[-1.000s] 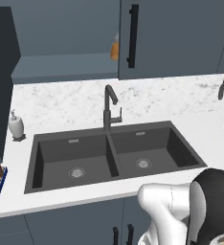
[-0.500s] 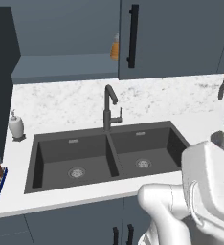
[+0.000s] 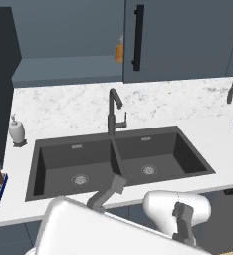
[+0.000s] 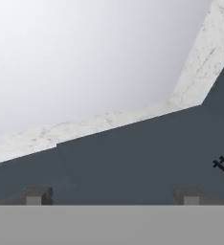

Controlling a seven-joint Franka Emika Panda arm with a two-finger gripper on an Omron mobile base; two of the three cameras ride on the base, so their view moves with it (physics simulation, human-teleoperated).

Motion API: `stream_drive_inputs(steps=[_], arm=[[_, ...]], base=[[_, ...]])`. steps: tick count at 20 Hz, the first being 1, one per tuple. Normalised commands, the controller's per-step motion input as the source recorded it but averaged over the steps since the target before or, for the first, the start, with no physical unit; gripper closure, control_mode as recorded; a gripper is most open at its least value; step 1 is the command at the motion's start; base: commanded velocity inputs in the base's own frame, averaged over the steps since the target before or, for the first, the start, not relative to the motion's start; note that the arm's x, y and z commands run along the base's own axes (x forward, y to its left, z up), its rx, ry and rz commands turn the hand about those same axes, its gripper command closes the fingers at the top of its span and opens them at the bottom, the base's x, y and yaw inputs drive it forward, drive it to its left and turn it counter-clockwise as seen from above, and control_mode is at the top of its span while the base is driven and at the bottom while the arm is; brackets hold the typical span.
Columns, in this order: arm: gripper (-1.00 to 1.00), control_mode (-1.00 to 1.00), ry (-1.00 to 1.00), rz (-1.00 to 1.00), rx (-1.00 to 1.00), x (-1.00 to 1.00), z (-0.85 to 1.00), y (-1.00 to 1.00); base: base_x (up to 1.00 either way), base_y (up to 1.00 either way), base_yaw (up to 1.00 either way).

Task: Pick the cereal and place it on the digital scale for weighing, and close the cabinet.

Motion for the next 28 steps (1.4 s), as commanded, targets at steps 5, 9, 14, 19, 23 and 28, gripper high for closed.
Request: stream_drive_inputs(steps=[5,9,14,19,23,28], arm=[[-1.00,-1.00,-0.09,-0.15,-0.15,0.53,-0.45,1.00],[-1.00,-1.00,-0.16,-0.21,-0.09,0.09,-0.15,1.00],[-1.00,-1.00,-0.12,-0.18,-0.01,0.62,-0.45,1.00],[-1.00,-1.00,-0.08,-0.16,0.00,0.28,-0.04,1.00],[-1.00,-1.00,0.00,-0.16,0.00,0.73,-0.11,0.80],[-1.00,-1.00,0.01,-0.03,0.05,1.00,-0.23,0.27]], base=[[0.00,0.00,0.00],[0.00,0.00,0.00],[0.00,0.00,0.00],[0.00,0.00,0.00],[0.00,0.00,0.00],[0.00,0.00,0.00]])
